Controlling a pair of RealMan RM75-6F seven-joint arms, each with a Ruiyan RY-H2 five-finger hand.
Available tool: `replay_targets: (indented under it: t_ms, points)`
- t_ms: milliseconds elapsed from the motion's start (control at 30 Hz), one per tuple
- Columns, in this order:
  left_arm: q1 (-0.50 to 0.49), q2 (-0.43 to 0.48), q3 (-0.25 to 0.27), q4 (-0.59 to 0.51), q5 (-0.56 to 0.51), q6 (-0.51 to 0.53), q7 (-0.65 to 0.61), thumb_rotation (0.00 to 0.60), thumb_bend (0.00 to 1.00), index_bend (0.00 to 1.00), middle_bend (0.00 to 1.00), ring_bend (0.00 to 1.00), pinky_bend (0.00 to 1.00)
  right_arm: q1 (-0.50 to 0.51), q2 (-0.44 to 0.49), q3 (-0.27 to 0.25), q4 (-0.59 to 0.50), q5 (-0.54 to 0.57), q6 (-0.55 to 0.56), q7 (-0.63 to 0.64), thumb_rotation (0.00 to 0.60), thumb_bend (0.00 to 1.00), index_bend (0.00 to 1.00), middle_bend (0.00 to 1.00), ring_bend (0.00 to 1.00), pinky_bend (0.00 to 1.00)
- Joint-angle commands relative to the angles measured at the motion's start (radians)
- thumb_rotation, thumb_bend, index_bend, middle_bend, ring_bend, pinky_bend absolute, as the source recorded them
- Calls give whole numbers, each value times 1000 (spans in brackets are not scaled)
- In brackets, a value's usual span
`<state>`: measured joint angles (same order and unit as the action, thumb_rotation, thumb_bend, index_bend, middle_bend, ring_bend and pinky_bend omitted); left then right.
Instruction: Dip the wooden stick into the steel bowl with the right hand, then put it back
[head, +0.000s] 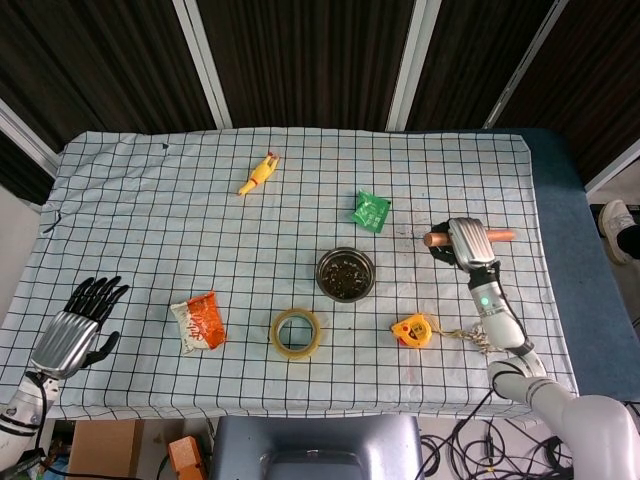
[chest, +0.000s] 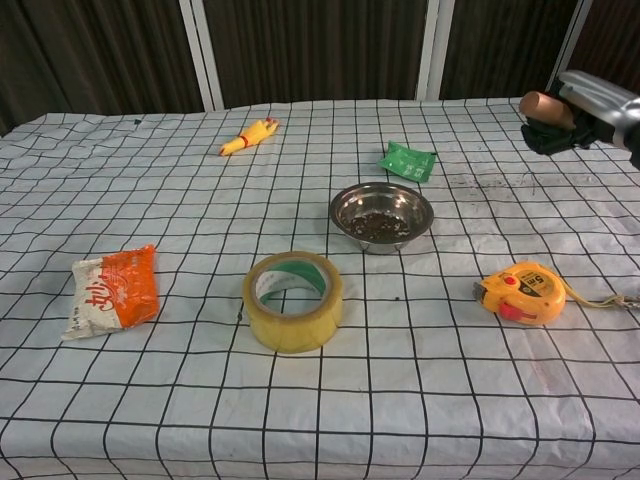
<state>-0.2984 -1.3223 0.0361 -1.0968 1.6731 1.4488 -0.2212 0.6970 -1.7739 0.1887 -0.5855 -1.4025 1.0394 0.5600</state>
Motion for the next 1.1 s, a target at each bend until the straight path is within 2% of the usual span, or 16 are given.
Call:
replay_targets:
  t_ms: [33, 100, 267, 433, 500, 567, 667, 800, 1100]
  points:
    - [-1, 1, 2, -4, 1, -1, 4, 600, 424, 0, 0, 3, 51, -5, -75, -30, 106, 6, -66, 26, 600, 824, 993, 969, 882, 1000]
    - [0, 4, 1, -8, 0, -1, 8, 600, 424, 0, 0, 4, 52, 3, -95, -33, 132, 6, -92, 28, 600, 809, 959, 915, 822, 984]
    - [4, 10, -3, -16, -7, 8, 11, 600, 424, 0, 0, 4, 52, 19, -121, -48, 164, -11, -119, 39, 600, 746, 789, 762, 668, 850]
    - [9, 13, -1, -11, -12, 7, 10, 600, 425, 0, 0, 4, 52, 25, -111, -51, 156, -14, -137, 42, 600, 645, 484, 529, 458, 645]
    - [10, 13, -1, -10, -12, 7, 4, 600, 426, 0, 0, 4, 52, 23, -100, -52, 147, -17, -131, 33, 600, 583, 366, 473, 404, 588]
    - [9, 15, 0, -9, -13, 6, -7, 600, 425, 0, 0, 3, 52, 21, -87, -57, 137, -19, -140, 23, 596, 537, 287, 423, 360, 541]
    - [8, 15, -2, -7, -11, 9, -14, 600, 426, 0, 0, 4, 52, 19, -69, -58, 113, -20, -145, 20, 559, 446, 166, 290, 253, 433]
    - [7, 18, 1, -12, -12, 4, -36, 600, 426, 0, 0, 3, 54, 21, -48, -59, 77, -14, -176, 1, 530, 355, 24, 218, 195, 382]
    - [7, 29, 5, -15, -22, -10, -102, 600, 426, 0, 1, 4, 58, 33, -36, -58, 44, 4, -246, -61, 521, 289, 0, 177, 152, 353]
